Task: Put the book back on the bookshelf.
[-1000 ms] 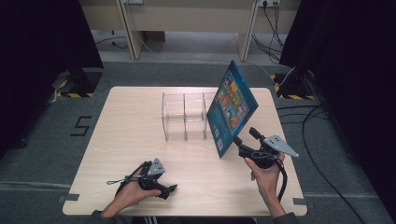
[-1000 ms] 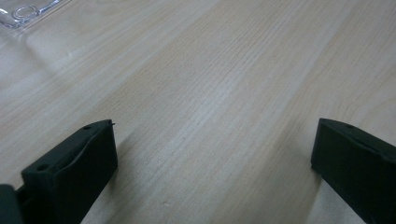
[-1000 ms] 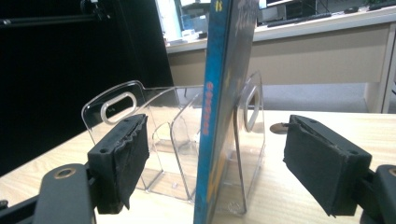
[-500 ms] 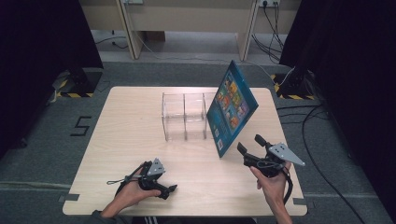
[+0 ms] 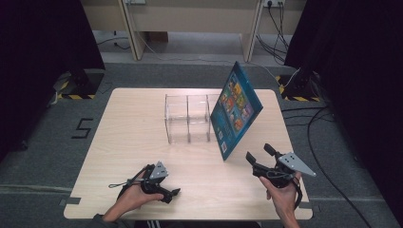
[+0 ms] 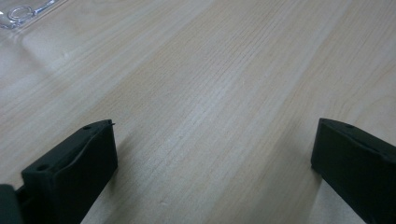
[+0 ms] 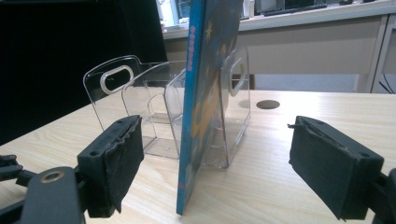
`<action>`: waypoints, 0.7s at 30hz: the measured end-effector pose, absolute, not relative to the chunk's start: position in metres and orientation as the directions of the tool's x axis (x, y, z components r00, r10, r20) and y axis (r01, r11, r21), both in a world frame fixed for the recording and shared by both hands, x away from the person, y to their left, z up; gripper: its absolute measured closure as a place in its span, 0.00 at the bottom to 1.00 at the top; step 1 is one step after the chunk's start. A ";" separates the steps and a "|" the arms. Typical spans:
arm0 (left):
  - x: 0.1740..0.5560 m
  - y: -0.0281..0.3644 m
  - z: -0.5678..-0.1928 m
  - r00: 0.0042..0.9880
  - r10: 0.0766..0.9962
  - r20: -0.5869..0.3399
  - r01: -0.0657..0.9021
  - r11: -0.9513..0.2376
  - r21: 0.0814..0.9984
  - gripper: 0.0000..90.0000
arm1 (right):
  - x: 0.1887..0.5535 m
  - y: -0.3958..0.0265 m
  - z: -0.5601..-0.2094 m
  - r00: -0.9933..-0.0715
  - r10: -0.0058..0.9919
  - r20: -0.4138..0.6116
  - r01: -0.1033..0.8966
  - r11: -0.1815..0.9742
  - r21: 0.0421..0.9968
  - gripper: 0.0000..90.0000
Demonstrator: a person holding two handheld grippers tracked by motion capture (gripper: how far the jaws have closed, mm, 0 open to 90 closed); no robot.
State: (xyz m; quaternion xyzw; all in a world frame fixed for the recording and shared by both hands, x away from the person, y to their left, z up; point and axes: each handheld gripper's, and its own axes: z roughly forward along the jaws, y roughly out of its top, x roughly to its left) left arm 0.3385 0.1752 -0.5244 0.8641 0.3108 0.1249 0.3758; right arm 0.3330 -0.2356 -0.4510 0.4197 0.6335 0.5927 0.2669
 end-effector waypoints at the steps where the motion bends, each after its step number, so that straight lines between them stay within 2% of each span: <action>1: 0.339 0.175 -0.524 0.776 0.631 -0.017 0.443 -0.525 0.727 0.00 | 0.331 -0.237 -0.452 -0.503 0.850 0.158 0.219 -0.051 0.974 0.20; 21: 0.338 0.175 -0.525 0.776 0.631 -0.017 0.442 -0.524 0.728 0.00 | 0.313 -0.249 -0.462 -0.503 0.856 0.117 0.265 0.023 0.964 0.19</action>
